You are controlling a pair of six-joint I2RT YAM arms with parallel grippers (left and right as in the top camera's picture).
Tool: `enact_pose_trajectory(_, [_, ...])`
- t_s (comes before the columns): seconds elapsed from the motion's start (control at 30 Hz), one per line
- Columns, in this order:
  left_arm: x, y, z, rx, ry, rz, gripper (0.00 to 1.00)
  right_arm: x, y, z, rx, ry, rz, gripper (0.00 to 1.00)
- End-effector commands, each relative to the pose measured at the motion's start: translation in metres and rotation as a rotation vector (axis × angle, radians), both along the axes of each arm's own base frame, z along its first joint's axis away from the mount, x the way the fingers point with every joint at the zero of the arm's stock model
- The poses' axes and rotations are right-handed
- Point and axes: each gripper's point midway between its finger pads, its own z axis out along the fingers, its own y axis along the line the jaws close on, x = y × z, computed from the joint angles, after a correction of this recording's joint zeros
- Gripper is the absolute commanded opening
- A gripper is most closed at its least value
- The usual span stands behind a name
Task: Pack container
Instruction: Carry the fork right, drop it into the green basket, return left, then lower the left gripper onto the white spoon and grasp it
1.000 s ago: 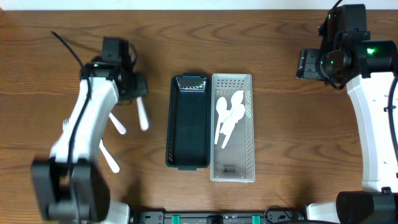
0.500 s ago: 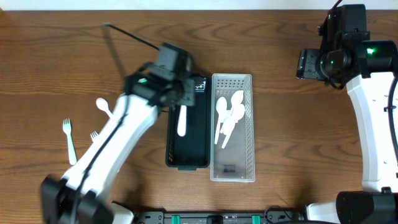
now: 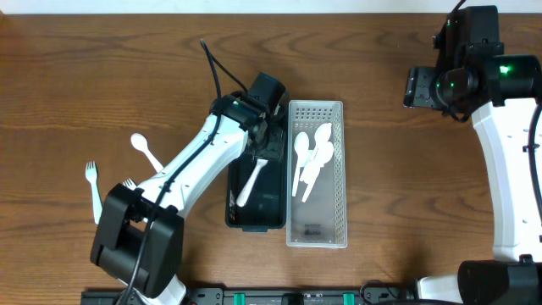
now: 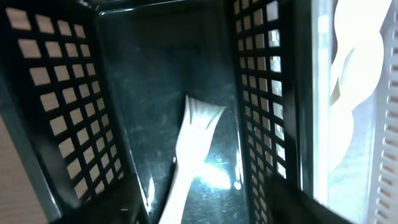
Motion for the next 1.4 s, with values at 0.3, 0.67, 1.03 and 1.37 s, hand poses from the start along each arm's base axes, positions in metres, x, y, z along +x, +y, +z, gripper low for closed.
enact_pose_trajectory(0.3, [0.046,0.139,0.116,0.03,-0.349,0.386,0.9,-0.002,-0.003,-0.002,-0.008,0.013,0.003,0.74])
enact_pose_trajectory(0.67, [0.058,0.272,0.049,0.11,-0.179,0.763,0.92,-0.003,-0.003,-0.002,-0.008,0.014,0.004,0.76])
enact_pose_trajectory(1.03, [0.056,0.302,-0.042,0.058,0.045,0.863,0.93,-0.002,-0.003,-0.002,-0.008,0.013,0.003,0.77])
enact_pose_trajectory(1.37, [0.062,0.304,-0.08,0.054,0.088,0.864,0.92,-0.002,-0.003,-0.002,-0.008,0.013,0.003,0.77])
